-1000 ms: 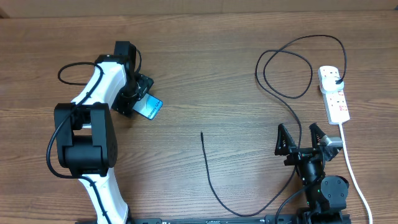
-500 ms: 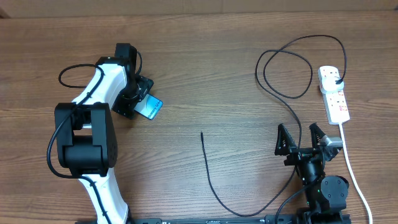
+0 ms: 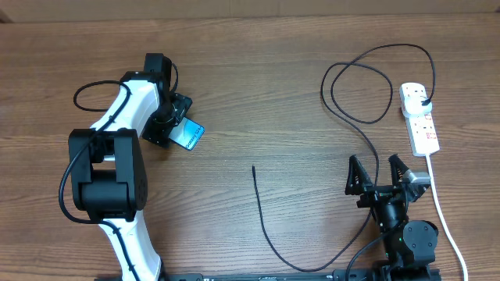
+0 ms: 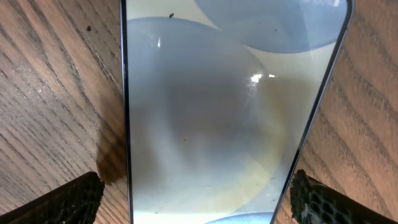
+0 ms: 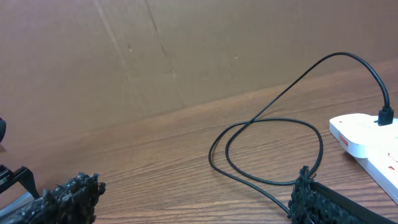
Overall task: Plug charger to phone and switch on socket
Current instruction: 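Close the left gripper on the phone's sides and hold it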
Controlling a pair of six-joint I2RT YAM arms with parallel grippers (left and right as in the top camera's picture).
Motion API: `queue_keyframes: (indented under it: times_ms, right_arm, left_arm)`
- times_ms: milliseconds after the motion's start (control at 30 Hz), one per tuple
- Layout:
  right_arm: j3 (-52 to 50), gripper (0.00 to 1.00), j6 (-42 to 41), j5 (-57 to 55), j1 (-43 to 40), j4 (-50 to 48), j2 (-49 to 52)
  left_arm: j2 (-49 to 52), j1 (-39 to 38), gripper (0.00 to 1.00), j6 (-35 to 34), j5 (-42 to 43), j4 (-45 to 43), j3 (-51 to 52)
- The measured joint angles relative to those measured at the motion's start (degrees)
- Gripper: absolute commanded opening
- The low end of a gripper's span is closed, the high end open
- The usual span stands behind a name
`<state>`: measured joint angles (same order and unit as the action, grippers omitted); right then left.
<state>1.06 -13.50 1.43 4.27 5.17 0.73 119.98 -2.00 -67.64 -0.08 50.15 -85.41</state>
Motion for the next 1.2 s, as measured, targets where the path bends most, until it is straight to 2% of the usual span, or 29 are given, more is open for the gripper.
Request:
queue_keyframes:
  times_ms: [1200]
  right_arm:
    - [0.0, 1.0, 0.0, 0.0, 0.0, 0.0, 0.0]
  left_arm:
    - [0.0, 0.0, 1.0, -3.5, -1.1, 0.4, 1.2]
